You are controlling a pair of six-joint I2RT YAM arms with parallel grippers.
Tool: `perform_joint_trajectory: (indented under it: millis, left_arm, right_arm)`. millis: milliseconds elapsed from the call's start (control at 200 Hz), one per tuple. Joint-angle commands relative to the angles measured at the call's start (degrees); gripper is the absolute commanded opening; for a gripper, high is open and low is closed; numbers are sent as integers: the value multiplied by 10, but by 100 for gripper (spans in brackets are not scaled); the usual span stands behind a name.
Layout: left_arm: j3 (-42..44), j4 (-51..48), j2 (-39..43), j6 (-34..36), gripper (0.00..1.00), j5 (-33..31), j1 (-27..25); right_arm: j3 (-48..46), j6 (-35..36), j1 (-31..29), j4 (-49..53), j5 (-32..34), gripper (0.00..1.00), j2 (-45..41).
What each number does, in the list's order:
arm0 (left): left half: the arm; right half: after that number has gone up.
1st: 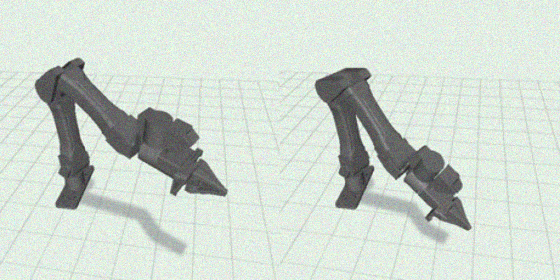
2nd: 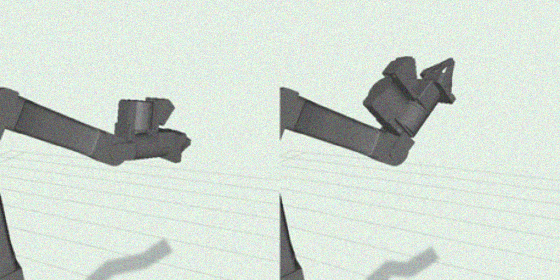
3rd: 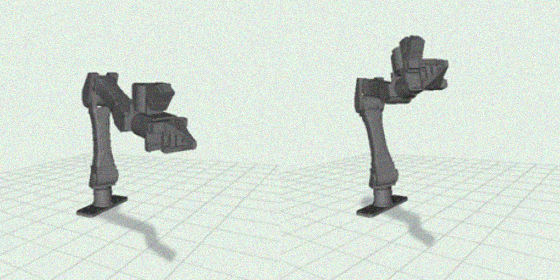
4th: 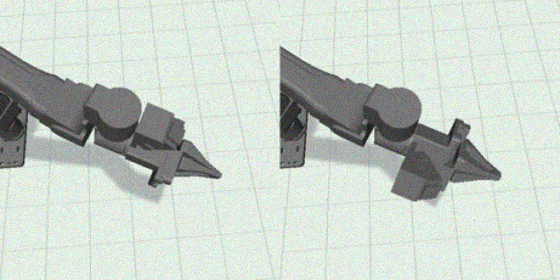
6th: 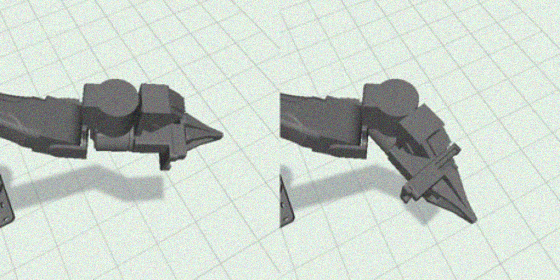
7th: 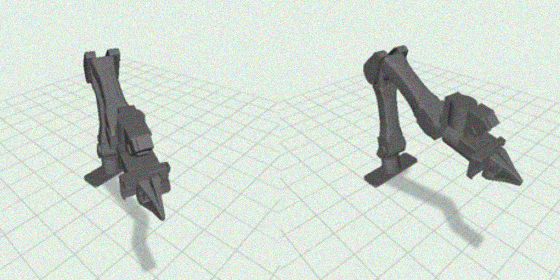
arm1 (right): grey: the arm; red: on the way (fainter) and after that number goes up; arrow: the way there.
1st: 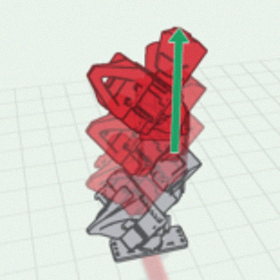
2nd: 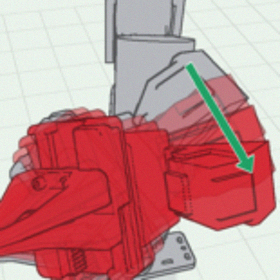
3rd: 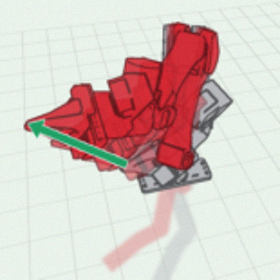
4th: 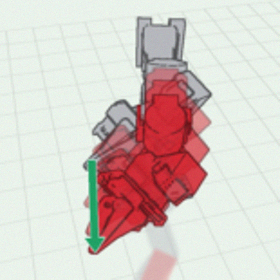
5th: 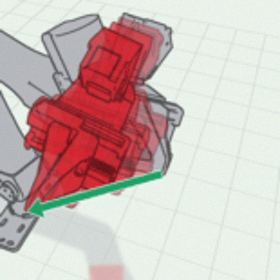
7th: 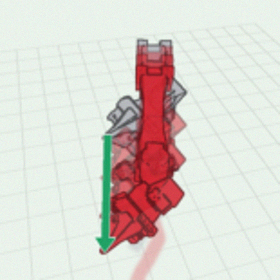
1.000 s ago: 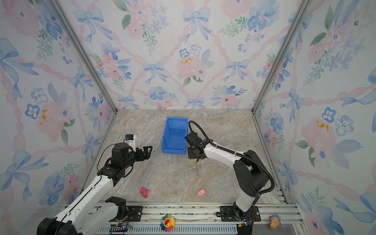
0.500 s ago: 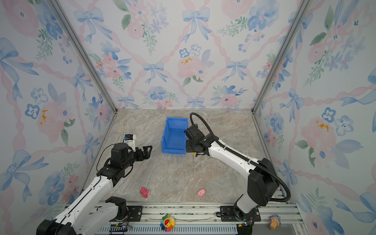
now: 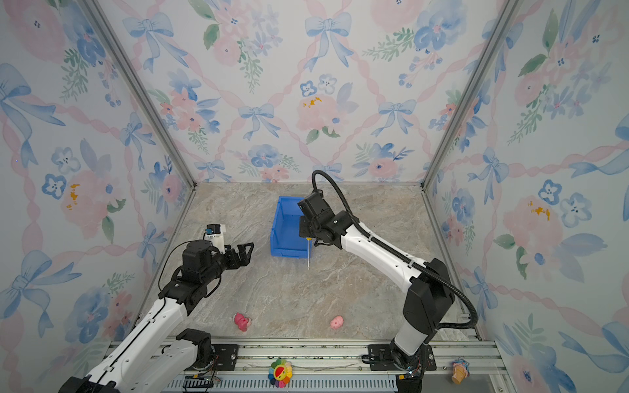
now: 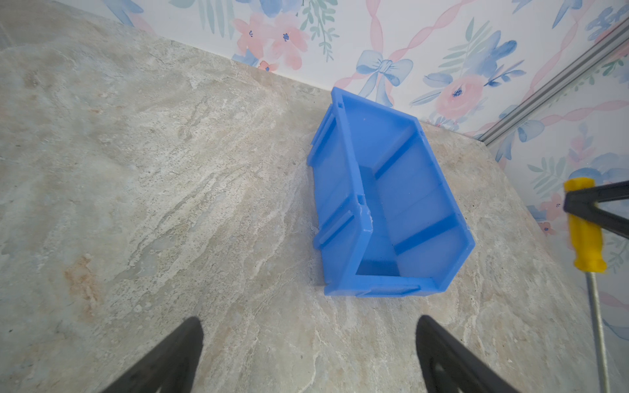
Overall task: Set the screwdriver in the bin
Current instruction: 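Lift the screwdriver with the right gripper and carry it over the blue bin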
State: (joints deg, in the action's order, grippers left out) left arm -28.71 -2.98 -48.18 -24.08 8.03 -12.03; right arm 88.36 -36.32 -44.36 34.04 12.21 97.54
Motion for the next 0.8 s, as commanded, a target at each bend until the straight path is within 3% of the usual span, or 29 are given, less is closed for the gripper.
perform_joint_trajectory:
  millis: [0, 380, 795]
  left_arm:
    - [0, 2, 6, 14, 98, 35, -3]
    - [-22, 27, 5, 48, 98, 141, -5]
    - [-18, 33, 31, 68, 98, 95, -16]
  right_arm:
    - [40, -1, 0, -6, -11, 0, 27]
    - [132, -2, 30, -30, -41, 0, 122]
    - [271, 15, 43, -10, -49, 0, 256]
